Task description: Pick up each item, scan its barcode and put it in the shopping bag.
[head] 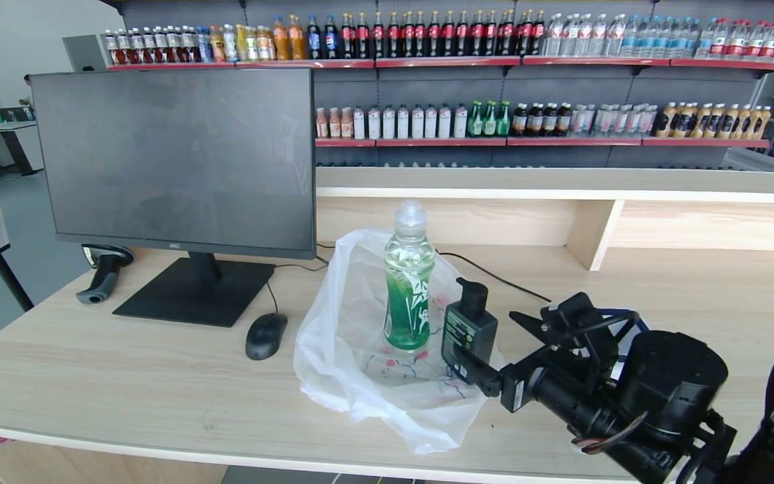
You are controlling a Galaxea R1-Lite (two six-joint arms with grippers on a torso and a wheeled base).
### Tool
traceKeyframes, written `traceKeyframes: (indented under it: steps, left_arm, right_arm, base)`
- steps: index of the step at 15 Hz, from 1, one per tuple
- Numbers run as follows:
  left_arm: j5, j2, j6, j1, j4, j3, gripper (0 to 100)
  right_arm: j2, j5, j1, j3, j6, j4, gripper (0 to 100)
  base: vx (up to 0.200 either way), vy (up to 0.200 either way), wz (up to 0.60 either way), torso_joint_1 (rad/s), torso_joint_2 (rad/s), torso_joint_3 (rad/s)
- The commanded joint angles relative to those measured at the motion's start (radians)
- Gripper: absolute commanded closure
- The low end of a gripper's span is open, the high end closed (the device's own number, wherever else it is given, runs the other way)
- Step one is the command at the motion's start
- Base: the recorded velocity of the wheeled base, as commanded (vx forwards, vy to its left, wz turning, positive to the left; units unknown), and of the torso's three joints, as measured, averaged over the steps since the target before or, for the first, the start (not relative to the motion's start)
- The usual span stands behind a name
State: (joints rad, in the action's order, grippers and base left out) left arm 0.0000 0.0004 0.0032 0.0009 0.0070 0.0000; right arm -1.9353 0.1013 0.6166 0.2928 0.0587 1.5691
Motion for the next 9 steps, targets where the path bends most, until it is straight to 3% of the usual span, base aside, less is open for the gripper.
traceKeyframes:
  steps: [1,4,6,9]
  left_arm:
    - [0.000,0.001,0.000,-0.001,0.001,0.000,0]
    - [0.000,0.001,0.001,-0.001,0.001,0.000,0]
    - [0.000,0.000,0.001,0.001,0.001,0.000,0]
    - [0.000,0.001,0.001,0.001,0.001,0.000,0]
  right_arm:
    - [0.159,0.000,0.006,-0.058,0.004,0.002,0]
    - [0.320,0.000,0.008,-0.135,0.012,0.002,0]
    - [0.536,0.000,0.037,-0.293,0.016,0.002,0]
    - [0.797,0.002,0.032,-0.293,0.016,0.002,0]
  base:
    - [0.000,0.000,0.00,0.000,0.00,0.000]
    - [0.000,0.000,0.00,0.000,0.00,0.000]
    - [0.000,0.000,0.00,0.000,0.00,0.000]
    - [0.000,0.000,0.00,0.000,0.00,0.000]
